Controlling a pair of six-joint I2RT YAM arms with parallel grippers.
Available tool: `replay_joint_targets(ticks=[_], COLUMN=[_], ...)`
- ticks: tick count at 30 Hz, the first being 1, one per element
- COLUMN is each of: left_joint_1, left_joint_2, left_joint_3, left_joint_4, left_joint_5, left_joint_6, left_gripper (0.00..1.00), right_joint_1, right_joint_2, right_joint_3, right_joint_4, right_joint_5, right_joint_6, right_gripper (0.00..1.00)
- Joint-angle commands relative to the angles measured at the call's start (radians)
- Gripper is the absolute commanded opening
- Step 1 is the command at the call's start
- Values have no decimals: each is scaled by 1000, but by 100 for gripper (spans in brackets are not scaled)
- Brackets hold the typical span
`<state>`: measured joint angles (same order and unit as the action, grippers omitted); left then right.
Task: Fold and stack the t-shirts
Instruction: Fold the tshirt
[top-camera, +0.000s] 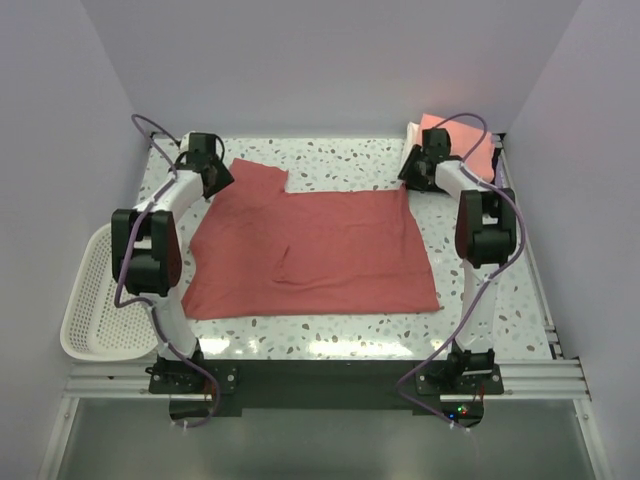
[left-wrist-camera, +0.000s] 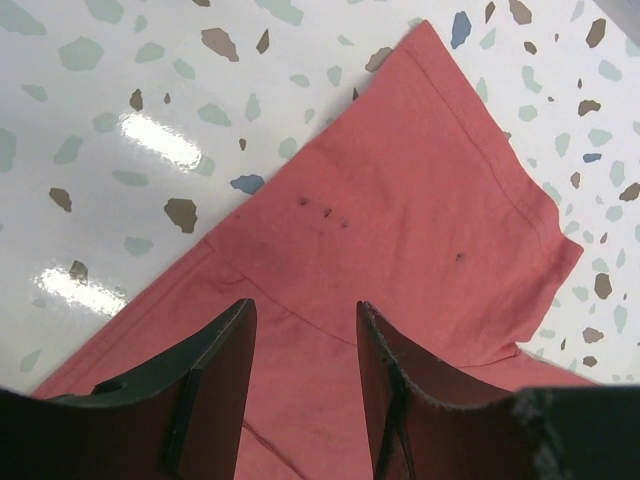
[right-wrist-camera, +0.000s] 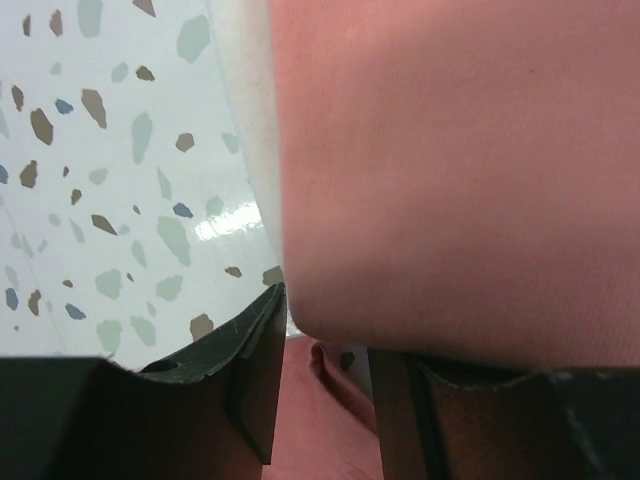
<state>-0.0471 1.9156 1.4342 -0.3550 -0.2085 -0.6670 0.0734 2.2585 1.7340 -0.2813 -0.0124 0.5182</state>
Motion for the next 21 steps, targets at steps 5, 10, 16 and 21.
replay_joint_targets(ticks=[5, 10, 16, 21], left_joint_1=[0, -2, -2, -2], left_joint_2=[31, 63, 105, 157], left_joint_3=[72, 100, 143, 199], left_joint_4=[73, 74, 87, 97], left_joint_5=[34, 34, 29, 32], left_joint_6=[35, 27, 29, 46], left_gripper=[49, 50, 50, 51], right_joint_1=[-70, -70, -115, -124], right_joint_2=[22, 19, -14, -34], right_joint_3=[61, 79, 46, 29], right_joint_4=[5, -31, -39, -58], right_joint_5=[32, 54, 84, 120], right_joint_6=[54, 14, 3, -21], right_gripper=[41, 42, 43, 43])
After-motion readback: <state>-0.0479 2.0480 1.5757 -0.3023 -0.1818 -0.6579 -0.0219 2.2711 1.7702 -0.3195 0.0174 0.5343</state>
